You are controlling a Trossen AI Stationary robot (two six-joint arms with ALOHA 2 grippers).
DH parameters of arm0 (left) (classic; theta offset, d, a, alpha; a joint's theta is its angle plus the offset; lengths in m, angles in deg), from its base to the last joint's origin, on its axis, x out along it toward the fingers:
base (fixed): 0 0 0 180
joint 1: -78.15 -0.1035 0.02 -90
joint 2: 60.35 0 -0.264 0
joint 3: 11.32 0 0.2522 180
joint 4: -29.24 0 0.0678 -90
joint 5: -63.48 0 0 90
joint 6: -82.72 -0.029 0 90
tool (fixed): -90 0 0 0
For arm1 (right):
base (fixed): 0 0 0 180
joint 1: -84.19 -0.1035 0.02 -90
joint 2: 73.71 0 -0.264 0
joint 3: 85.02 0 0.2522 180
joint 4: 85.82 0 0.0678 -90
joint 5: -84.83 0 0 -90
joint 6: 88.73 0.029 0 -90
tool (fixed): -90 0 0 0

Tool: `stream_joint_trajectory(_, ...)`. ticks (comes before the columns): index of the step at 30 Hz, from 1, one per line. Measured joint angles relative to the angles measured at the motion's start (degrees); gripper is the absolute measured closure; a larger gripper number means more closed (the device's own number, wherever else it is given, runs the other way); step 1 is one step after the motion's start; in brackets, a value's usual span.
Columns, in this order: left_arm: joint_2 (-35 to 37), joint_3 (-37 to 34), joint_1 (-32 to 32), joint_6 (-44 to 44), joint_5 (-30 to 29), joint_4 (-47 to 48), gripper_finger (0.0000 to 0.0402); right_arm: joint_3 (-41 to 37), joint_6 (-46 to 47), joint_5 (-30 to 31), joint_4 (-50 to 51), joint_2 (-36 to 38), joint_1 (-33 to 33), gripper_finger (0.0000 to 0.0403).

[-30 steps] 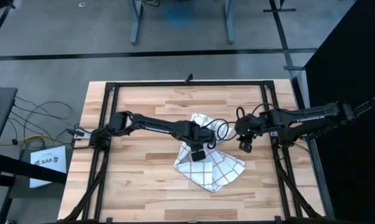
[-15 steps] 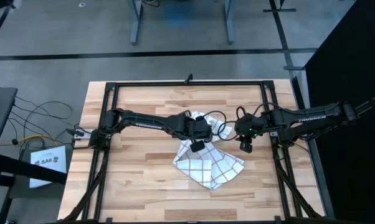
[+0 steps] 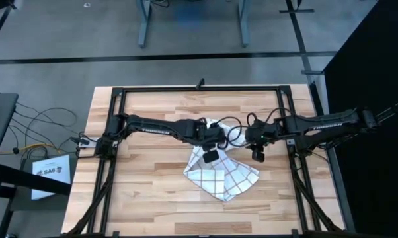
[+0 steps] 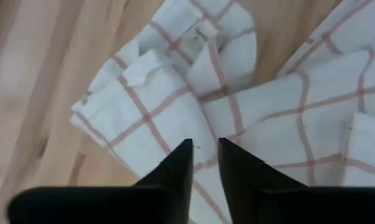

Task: Roll towel
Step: Fold the towel

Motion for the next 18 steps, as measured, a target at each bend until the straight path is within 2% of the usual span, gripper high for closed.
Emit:
stream_joint_trajectory(4,0.00,0.00,-1.14,0.18,4.72,2.09,0.0280,0.00,-2.38,0.00,0.50,0.00,-0.01,0.0278)
stream_joint_trajectory(8,0.00,0.00,-1.52,2.92,4.88,3.12,0.0245,0.00,-3.93,0.00,0.81,0.00,0.00,0.0278)
stream_joint_trajectory(12,-0.78,-0.22,-1.50,6.70,4.91,3.92,0.0233,0.00,-5.33,0.02,0.77,0.00,0.00,0.0278)
stream_joint_trajectory(18,-5.48,-0.59,-0.64,12.14,8.66,4.26,0.0234,-0.16,-5.98,0.01,0.45,0.01,-0.02,0.0278)
